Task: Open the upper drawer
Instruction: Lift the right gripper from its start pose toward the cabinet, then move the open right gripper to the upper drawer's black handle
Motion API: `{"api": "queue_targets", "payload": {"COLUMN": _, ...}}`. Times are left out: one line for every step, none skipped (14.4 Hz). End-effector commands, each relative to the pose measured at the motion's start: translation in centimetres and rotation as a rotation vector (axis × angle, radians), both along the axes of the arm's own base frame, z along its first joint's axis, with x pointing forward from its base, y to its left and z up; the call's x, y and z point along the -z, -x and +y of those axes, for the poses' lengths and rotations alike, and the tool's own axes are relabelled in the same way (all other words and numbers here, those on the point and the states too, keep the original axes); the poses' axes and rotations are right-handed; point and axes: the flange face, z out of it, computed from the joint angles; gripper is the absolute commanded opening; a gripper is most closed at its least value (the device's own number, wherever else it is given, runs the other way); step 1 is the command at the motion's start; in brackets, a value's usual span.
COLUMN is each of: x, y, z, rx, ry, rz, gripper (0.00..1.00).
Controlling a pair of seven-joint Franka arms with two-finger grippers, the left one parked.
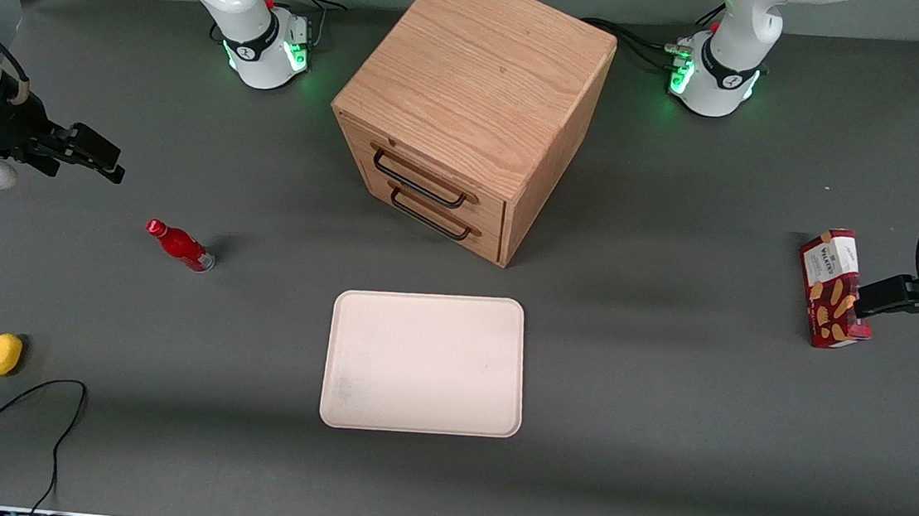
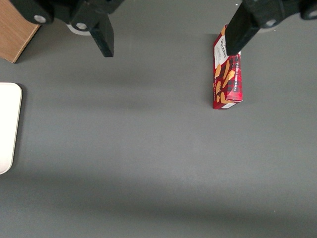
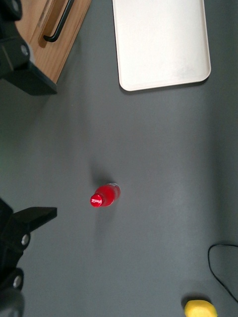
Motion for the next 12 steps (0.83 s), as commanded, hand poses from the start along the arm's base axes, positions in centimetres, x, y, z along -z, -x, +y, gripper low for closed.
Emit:
{"api": "queue_targets", "payload": {"x": -0.4, "y": 0.1, "z": -0.2, "rx": 0.006, "ry": 0.014, "rz": 0.007, "gripper": 1.00}}
{"api": "queue_targets", "payload": {"x": -0.6, "y": -0.4, "z": -0.2, "rx": 0.005, "ry": 0.009, "rz": -0.001, "gripper": 1.00}}
{"api": "queue_targets", "payload": {"x": -0.3, "y": -1.5, "z": 0.1, "rx": 0.000, "ry": 0.000, "rz": 0.001, "gripper": 1.00}}
{"api": "queue_targets", "payload": {"x": -0.4, "y": -2.4, "z": 1.1, "rx": -0.016, "ry": -0.003, "rz": -0.007, "gripper": 1.00}}
{"api": "queue_targets", "payload": {"x": -0.4, "y": -3.2, "z": 3.7, "rx": -0.056, "ry": -0.007, "rz": -0.015, "gripper": 1.00}}
{"api": "queue_targets", "payload": {"x": -0.1, "y": -3.9, "z": 6.3, "rx": -0.107, "ry": -0.012, "rz": -0.018, "gripper": 1.00}}
{"api": "queue_targets", "payload": {"x": 0.7, "y": -4.4, "z": 8.9, "rx": -0.151, "ry": -0.021, "rz": -0.007, "gripper": 1.00}}
{"api": "queue_targets", "payload": {"x": 0.4, "y": -4.0, "z": 12.2, "rx": -0.211, "ry": -0.032, "rz": -0.016, "gripper": 1.00}}
{"api": "queue_targets", "payload": {"x": 0.7, "y": -3.7, "z": 14.7, "rx": -0.261, "ry": -0.039, "rz": -0.016, "gripper": 1.00}}
{"api": "queue_targets", "payload": {"x": 1.2, "y": -3.5, "z": 17.4, "rx": -0.308, "ry": -0.054, "rz": -0.029, "gripper": 1.00}}
{"api": "queue_targets", "payload": {"x": 0.9, "y": -2.7, "z": 21.0, "rx": -0.378, "ry": -0.072, "rz": -0.058, "gripper": 1.00}}
{"api": "queue_targets", "payload": {"x": 1.0, "y": -2.0, "z": 23.9, "rx": -0.473, "ry": -0.091, "rz": -0.060, "gripper": 1.00}}
